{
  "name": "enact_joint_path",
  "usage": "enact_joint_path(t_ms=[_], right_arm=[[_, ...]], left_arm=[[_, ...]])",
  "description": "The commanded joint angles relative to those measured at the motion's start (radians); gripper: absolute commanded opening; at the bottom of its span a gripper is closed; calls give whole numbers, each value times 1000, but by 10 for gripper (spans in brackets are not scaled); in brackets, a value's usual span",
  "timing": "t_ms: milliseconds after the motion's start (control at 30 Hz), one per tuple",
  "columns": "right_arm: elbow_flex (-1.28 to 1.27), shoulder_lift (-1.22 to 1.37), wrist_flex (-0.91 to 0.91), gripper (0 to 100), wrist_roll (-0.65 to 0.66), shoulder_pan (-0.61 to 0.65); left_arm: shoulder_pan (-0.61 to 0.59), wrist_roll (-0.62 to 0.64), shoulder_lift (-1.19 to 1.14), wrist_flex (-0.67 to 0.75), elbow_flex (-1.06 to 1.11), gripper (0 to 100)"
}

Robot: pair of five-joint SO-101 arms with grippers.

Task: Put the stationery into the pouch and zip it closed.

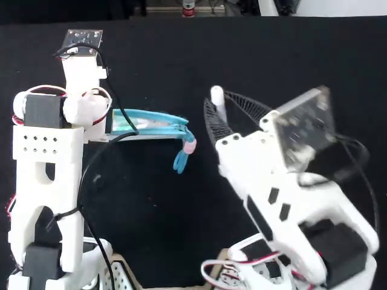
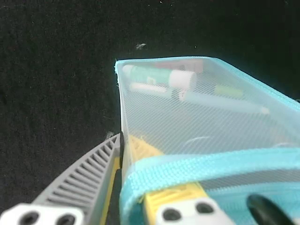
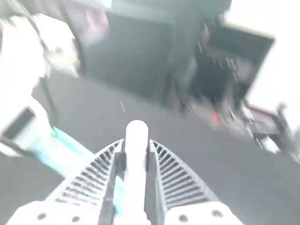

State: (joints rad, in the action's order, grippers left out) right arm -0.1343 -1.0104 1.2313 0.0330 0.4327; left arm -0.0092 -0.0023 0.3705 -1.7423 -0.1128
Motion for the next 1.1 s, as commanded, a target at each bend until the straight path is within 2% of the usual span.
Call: enact_joint_path(t_ms=[0, 133, 233, 667, 1067], right_arm=[[42, -56, -187, 14, -74, 100], [33, -76, -334, 12, -83, 210], [-16, -76, -442, 12, -78, 247], [-501, -84, -916, 12, -81, 252], [-757, -102, -1091, 12, -78, 250]], left_arm=[[-10, -12, 3, -9, -44, 30], [-10, -12, 3, -9, -33, 30], [-10, -12, 3, -9, -28, 30], [-10, -12, 9, -9, -28, 30], [-10, -12, 11, -9, -30, 30]])
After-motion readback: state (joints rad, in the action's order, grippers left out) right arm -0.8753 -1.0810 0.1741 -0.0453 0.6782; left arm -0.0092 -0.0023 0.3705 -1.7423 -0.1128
